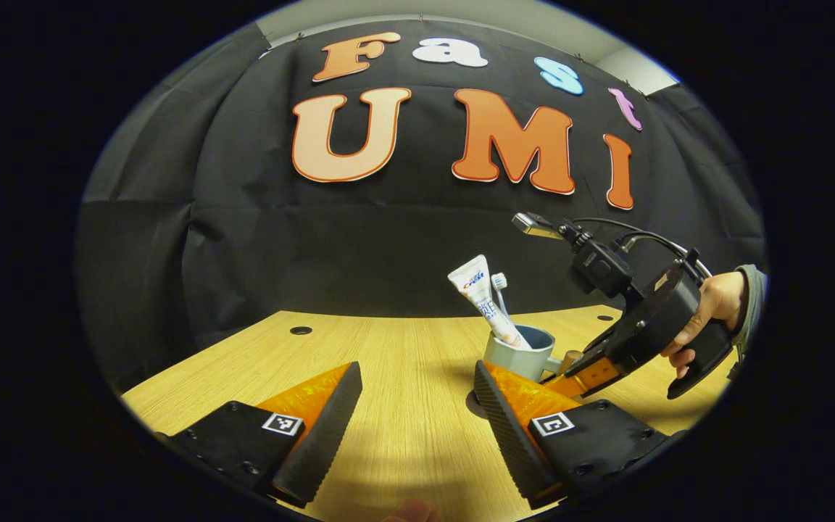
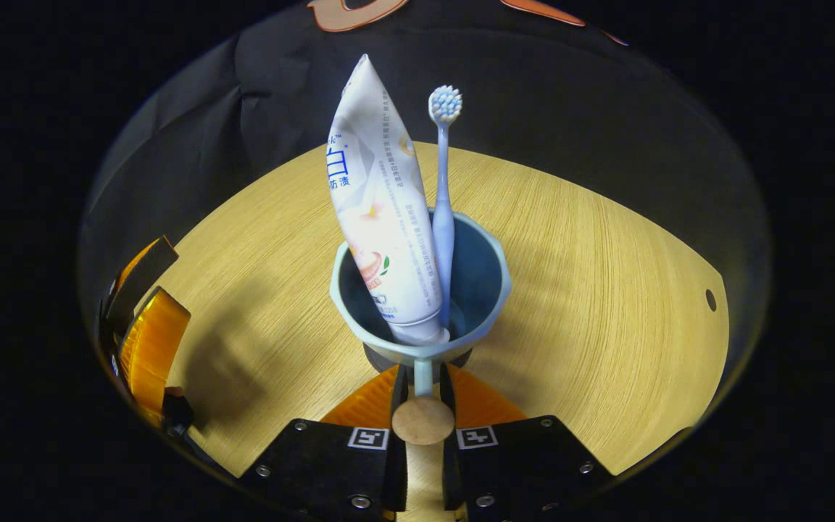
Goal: Put the toothbrush and toothpaste on the desktop into the cup, then pick up the cup and place it on the coaster on the desktop.
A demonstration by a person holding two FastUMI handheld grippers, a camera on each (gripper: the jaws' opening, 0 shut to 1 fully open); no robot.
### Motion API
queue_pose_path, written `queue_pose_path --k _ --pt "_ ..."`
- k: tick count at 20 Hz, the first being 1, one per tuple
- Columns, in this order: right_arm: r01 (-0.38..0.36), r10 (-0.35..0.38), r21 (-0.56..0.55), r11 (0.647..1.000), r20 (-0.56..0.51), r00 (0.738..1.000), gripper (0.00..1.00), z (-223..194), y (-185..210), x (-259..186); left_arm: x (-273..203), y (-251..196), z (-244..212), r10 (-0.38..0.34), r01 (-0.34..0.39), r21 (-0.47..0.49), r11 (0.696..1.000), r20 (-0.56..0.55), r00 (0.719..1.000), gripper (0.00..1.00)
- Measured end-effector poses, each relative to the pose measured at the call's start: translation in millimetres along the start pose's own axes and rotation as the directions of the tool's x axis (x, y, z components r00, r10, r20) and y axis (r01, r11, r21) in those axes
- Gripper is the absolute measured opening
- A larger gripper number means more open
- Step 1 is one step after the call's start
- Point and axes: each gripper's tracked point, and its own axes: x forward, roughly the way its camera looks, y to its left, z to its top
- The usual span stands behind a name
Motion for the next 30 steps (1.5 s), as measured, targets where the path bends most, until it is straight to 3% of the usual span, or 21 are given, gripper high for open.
queue_pose_path --k 4,8,10,11,13,14,15,16,19,21,25,26,27,30 --pt "-0.006 0.006 0.012 1.000 -0.019 1.000 0.22 0 2 -3 3 2 -6 -0.001 0.000 -0.008 1.000 -0.016 1.000 0.99" --pt "-0.026 0.026 -0.007 1.000 -0.007 1.000 0.31 -3 -2 -9 5 0 -10 -0.006 0.006 -0.014 1.000 -0.028 1.000 0.99" --pt "-0.058 0.058 0.009 0.998 0.017 0.998 0.51 4 -3 -11 5 -1 -9 -0.006 0.006 -0.009 1.000 -0.029 1.000 0.99" --pt "-0.073 0.072 0.022 0.997 0.034 0.997 0.55 6 -3 -9 5 -2 -8 -0.005 0.005 -0.004 1.000 -0.029 1.000 0.99" --pt "-0.081 0.079 0.026 0.996 0.067 0.995 0.53 9 -5 -10 6 -5 -7 -0.009 0.010 0.005 1.000 -0.028 1.000 0.98" --pt "-0.078 0.076 0.027 0.997 0.087 0.993 0.57 11 -5 -11 6 -6 -4 -0.006 0.006 0.009 1.000 -0.022 1.000 0.98" --pt "-0.074 0.071 0.029 0.997 0.111 0.991 0.53 16 -5 -11 6 -7 -2 -0.003 0.003 0.013 1.000 -0.014 1.000 0.99" --pt "-0.074 0.068 0.038 0.997 0.143 0.987 0.59 20 -8 -15 6 -8 1 -0.001 0.001 0.018 1.000 -0.011 1.000 0.98" --pt "-0.092 0.069 0.083 0.992 0.244 0.967 0.56 26 -22 -41 7 -15 8 -0.006 0.006 0.029 1.000 0.005 1.000 0.98" --pt "-0.095 0.058 0.109 0.989 0.304 0.951 0.60 29 -31 -53 7 -23 14 -0.013 0.012 0.039 0.999 0.016 1.000 0.98" --pt "-0.062 0.005 0.128 0.990 0.405 0.914 0.62 26 -53 -72 7 -40 30 -0.030 0.028 0.052 0.998 0.054 0.998 0.99" --pt "-0.067 0.004 0.135 0.989 0.422 0.906 0.58 24 -55 -77 9 -44 33 -0.037 0.033 0.057 0.998 0.060 0.998 0.99" --pt "-0.062 -0.005 0.136 0.989 0.442 0.897 0.64 22 -61 -83 9 -49 35 -0.040 0.036 0.057 0.998 0.066 0.997 0.99" --pt "0.034 -0.089 0.116 0.993 0.513 0.854 0.67 13 -84 -95 9 -65 44 -0.053 0.049 0.060 0.997 0.076 0.996 0.99"
